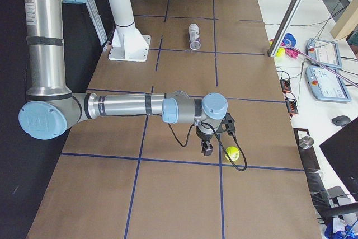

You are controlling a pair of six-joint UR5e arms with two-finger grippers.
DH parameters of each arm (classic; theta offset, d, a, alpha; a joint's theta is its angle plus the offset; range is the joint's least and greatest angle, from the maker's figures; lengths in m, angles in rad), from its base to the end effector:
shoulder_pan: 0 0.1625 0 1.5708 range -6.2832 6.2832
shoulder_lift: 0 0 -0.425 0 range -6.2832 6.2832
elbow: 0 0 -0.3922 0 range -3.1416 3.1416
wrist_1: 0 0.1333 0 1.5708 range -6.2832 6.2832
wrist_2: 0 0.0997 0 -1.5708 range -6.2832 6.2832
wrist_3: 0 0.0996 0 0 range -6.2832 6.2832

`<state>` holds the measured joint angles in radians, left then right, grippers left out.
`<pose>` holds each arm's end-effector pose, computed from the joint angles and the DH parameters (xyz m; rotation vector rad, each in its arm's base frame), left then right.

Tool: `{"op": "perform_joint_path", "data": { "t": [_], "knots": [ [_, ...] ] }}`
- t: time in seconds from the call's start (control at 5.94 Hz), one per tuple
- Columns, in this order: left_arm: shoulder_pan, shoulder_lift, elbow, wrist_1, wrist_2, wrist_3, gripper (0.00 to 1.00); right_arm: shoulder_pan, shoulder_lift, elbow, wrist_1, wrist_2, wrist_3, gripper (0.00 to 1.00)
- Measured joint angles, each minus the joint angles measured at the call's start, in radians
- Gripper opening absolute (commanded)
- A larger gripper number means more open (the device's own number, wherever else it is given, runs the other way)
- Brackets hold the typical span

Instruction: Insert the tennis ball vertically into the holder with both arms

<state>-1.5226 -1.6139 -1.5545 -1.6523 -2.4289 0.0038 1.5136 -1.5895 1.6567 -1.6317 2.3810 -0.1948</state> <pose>-0.0330 -0.5187 0.6306 0.0825 0.8596 0.0952 0.0334 -0.4862 0.6291 0.0618 -0.8100 -0.2406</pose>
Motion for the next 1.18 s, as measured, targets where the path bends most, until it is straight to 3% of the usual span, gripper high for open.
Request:
{"op": "perform_joint_path", "data": {
  "t": [1.18],
  "knots": [
    [0.025,0.011,-0.023,-0.004,-0.003,-0.015,1.0,-0.005,0.001,0.002,0.008,-0.005,0.0,1.0]
  ]
}}
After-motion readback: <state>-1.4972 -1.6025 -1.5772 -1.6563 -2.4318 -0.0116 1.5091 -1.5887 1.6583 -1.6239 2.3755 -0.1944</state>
